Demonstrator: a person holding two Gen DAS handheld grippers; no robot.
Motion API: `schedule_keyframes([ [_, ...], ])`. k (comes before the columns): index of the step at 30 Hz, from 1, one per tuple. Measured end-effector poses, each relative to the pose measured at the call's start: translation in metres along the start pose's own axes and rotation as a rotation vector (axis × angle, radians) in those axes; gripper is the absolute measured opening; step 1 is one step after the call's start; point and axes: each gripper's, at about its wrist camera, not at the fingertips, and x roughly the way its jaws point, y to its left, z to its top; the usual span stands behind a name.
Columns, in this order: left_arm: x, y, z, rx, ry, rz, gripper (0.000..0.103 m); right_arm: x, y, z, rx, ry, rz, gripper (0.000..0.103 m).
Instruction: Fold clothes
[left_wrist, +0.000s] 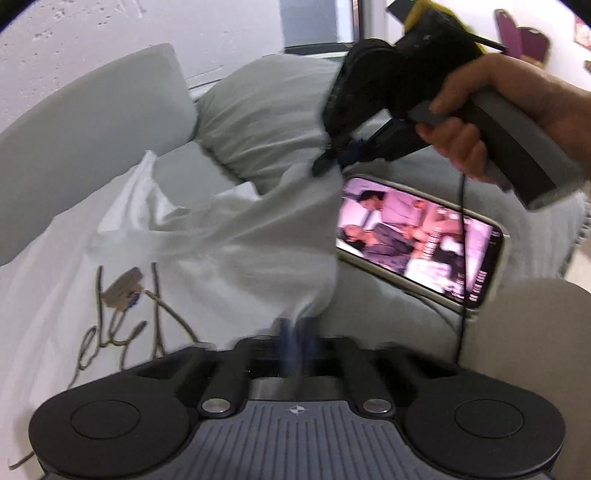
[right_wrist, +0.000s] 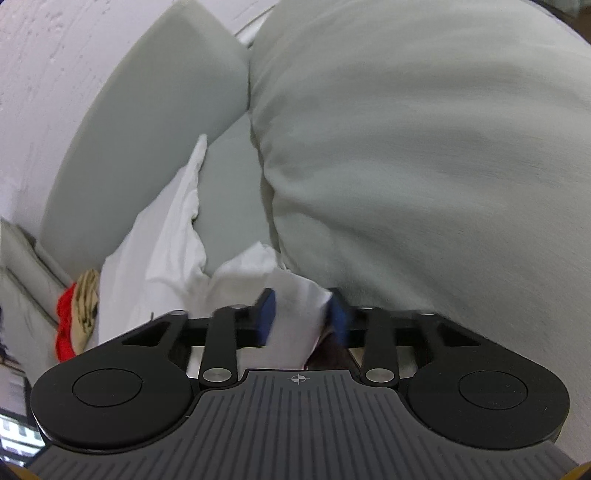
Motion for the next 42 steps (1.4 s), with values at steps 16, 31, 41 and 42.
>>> schedule_keyframes([
  [16,-0.009,0.006,-0.007,-0.109,0.053,-0.188,0.001,-0.066,0.013,-0.059,-0.023,-0.291,-0.310,0.000],
  [31,-0.090,0.142,-0.050,-0.742,-0.141,-0.111,0.029,-0.045,0.081,-0.044,-0.111,-0.123,0.046,0.032],
  [41,-0.058,0.229,-0.124,-1.084,-0.037,0.203,0.004,0.116,0.120,-0.012,-0.195,0.174,0.035,0.009],
  [42,-0.061,0.229,-0.129,-1.107,-0.055,0.201,0.004,0.115,0.111,-0.008,-0.168,0.127,-0.029,0.000],
])
